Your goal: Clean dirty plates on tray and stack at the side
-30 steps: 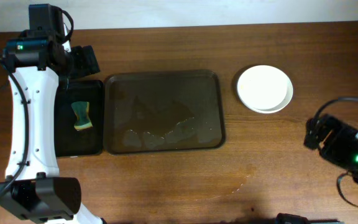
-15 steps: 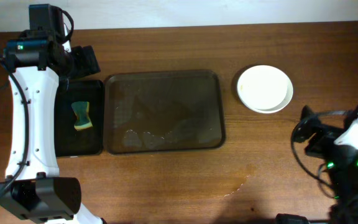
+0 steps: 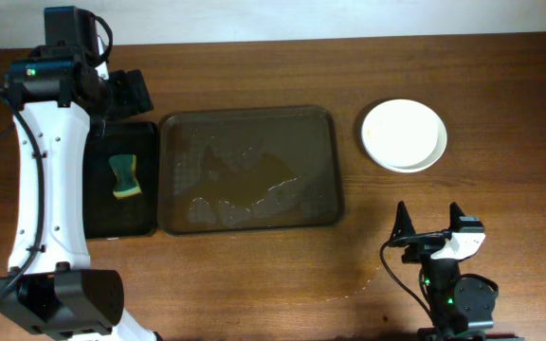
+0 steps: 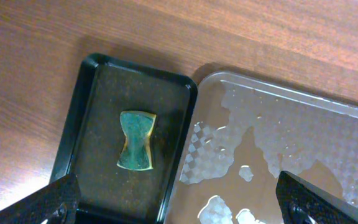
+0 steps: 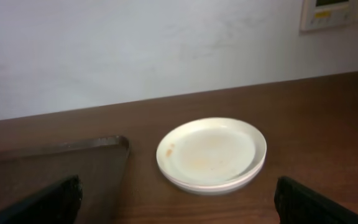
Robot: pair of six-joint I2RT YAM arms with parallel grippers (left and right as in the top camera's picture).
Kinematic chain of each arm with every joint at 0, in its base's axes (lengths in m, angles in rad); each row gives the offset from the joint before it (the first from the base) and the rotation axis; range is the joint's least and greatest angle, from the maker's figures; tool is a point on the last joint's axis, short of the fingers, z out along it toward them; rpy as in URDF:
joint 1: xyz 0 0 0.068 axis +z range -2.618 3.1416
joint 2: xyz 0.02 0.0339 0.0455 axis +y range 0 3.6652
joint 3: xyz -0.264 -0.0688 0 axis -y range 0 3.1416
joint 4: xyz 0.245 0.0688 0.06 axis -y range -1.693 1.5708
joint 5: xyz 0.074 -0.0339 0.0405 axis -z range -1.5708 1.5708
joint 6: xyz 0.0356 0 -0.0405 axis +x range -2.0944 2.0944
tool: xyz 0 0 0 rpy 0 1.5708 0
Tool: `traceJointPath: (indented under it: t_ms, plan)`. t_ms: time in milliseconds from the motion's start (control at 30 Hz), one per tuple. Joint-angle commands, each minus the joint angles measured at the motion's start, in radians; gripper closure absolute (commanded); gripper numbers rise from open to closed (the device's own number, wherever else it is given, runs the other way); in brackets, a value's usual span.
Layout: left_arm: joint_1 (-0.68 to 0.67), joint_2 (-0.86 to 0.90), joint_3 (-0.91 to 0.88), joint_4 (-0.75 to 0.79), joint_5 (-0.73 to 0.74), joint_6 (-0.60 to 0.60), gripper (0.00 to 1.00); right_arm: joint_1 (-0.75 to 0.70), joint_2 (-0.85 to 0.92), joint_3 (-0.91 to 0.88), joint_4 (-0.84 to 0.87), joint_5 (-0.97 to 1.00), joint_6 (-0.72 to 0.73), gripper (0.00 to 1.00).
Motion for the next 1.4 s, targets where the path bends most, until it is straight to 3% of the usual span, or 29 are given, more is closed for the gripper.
traceJointPath:
  t_ms: [0,433,600,700,767,833,900,1067,1133,1367]
  plan:
    - [0.001,0.005,-0.002,0.002,0.003,-0.01,0.01,0.006,-0.011,-0.019,-0.002,0.012,0.0,0.02]
    - [0.001,0.005,-0.002,0.002,0.003,-0.01,0.01,0.006,-0.009,-0.019,0.0,0.012,0.0,0.02]
    - [0.006,-0.008,-0.008,-0.026,-0.117,0.013,0.01,0.006,-0.009,-0.019,0.0,0.012,0.0,0.02]
    - [-0.019,-0.104,-0.077,0.105,-0.099,0.061,0.01,0.006,-0.009,-0.019,0.0,0.012,0.0,0.02]
    - [-0.027,-0.253,-0.293,0.332,-0.018,0.187,0.01,0.006,-0.009,-0.019,0.0,0.012,0.0,0.02]
    - [-0.026,-0.389,-0.511,0.508,0.001,0.224,0.01,0.006,-0.009,-0.019,0.0,0.012,0.0,0.02]
    - [-0.026,-0.608,-0.843,0.738,0.001,0.256,0.01,0.006,-0.009,-0.019,0.0,0.012,0.0,0.02]
    - [-0.024,-1.044,-1.393,1.11,0.005,0.285,0.01,0.006,-0.009,-0.019,-0.001,0.012,0.0,0.02]
    - [-0.024,-1.207,-1.574,1.252,0.085,0.404,0.01,0.006,-0.009,-0.019,-0.001,0.012,0.0,0.02]
    - [-0.024,-1.713,-1.923,1.296,0.112,0.57,0.01,0.006,-0.009,-0.019,0.0,0.012,0.0,0.02]
